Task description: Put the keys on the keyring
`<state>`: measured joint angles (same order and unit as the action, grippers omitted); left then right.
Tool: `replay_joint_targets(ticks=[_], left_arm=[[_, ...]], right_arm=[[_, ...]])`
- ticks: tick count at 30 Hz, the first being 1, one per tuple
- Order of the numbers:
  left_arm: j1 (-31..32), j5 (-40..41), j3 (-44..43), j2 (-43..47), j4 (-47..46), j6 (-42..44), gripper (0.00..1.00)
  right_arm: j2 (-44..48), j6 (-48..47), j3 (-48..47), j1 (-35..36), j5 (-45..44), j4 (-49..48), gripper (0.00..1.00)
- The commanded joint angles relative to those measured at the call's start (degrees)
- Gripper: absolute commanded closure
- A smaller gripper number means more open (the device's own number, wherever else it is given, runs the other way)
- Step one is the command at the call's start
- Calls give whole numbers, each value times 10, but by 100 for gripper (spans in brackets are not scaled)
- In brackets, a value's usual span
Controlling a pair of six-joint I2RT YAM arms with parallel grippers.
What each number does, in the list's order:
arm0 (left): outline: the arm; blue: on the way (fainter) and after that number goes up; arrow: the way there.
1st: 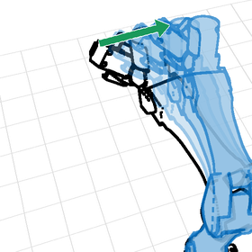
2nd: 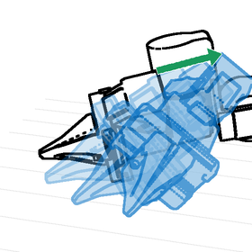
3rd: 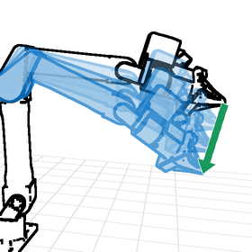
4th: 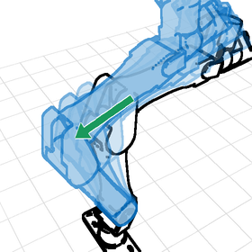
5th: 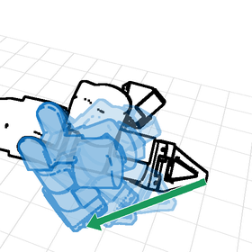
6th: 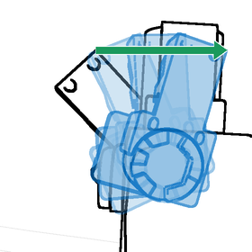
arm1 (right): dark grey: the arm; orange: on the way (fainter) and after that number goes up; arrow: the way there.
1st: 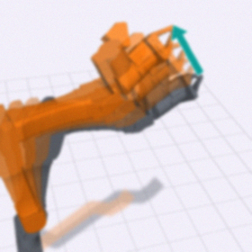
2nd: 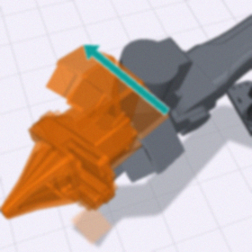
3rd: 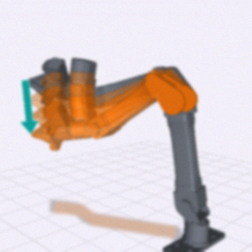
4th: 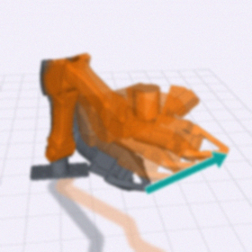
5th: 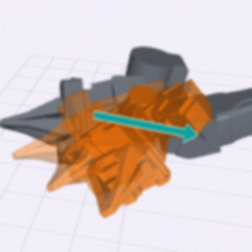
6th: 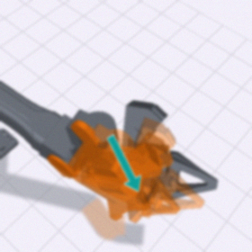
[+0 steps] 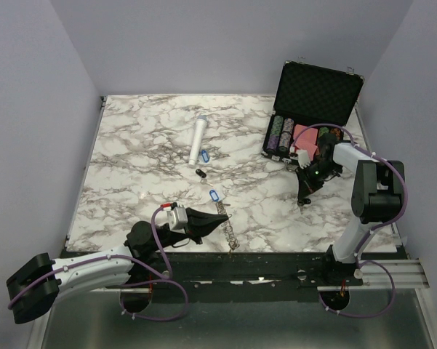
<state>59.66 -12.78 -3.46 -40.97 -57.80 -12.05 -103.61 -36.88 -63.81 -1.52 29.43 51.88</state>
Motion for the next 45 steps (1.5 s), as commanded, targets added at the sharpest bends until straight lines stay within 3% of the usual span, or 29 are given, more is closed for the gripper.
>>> replay_joint_targets(ticks=[1, 10, 22, 27, 33, 45], left_arm=[[2, 0, 32, 9, -38, -5, 100], [2, -4, 32, 11, -35, 2, 100], [-2, -57, -70, 77, 126, 102, 100], [-2, -89, -135, 79, 197, 145, 100], [-2, -132, -182, 45, 211, 177, 100], [-2, -174, -232, -18, 274, 311, 100]], right_arm=[[-7, -2, -9, 5, 9, -8, 100], [59, -96, -25, 5, 110, 36, 100], [180, -487, -111, 5, 322, 296, 100], [234, -528, -108, 13, 379, 294, 100], [301, -572, -79, 38, 457, 294, 100], [372, -586, -47, 117, 448, 294, 100]])
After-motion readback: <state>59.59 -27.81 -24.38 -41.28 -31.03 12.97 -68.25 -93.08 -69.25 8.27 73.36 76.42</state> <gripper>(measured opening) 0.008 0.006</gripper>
